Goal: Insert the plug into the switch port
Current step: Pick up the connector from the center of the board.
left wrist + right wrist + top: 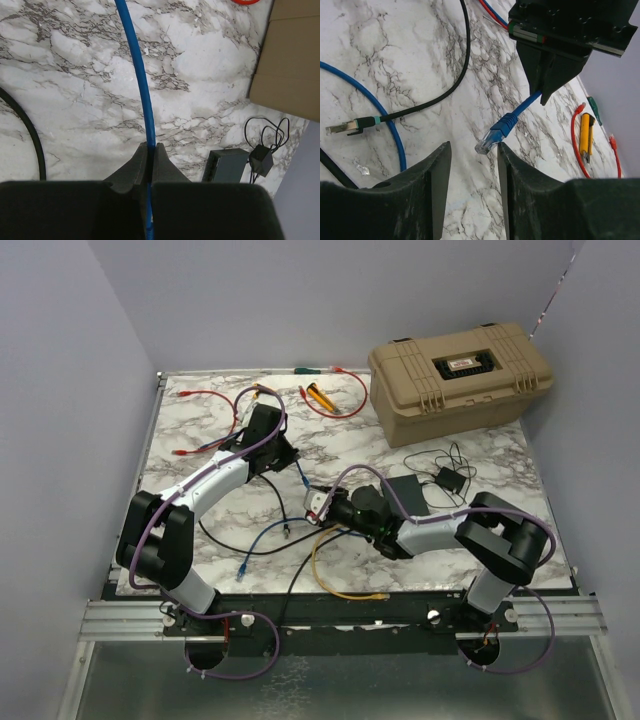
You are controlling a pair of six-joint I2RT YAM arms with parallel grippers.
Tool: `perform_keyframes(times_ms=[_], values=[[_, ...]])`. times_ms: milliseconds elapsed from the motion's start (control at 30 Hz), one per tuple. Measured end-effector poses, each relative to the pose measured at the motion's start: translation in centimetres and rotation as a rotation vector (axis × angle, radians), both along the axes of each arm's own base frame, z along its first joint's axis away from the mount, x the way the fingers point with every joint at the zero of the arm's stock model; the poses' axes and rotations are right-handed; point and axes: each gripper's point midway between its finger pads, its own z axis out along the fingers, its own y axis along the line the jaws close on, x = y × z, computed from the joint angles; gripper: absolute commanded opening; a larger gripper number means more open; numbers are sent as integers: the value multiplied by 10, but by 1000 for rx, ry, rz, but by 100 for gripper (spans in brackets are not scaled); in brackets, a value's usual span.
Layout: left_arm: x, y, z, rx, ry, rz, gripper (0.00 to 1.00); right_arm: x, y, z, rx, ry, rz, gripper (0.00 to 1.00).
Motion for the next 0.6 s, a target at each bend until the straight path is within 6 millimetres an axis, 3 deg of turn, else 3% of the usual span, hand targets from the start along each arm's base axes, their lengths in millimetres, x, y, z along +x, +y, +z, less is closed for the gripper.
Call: perform_keyframes(times_ms=[433, 533, 600], values=[[-2, -3, 0, -8, 6, -7, 1, 14, 0, 3, -6, -122, -72, 38], [-2, -2, 0, -8, 7, -7, 1, 15, 0, 3, -9, -139, -80, 34], [-2, -3, 0, -9, 7, -6, 1, 16, 0, 5, -9, -152, -89, 26]])
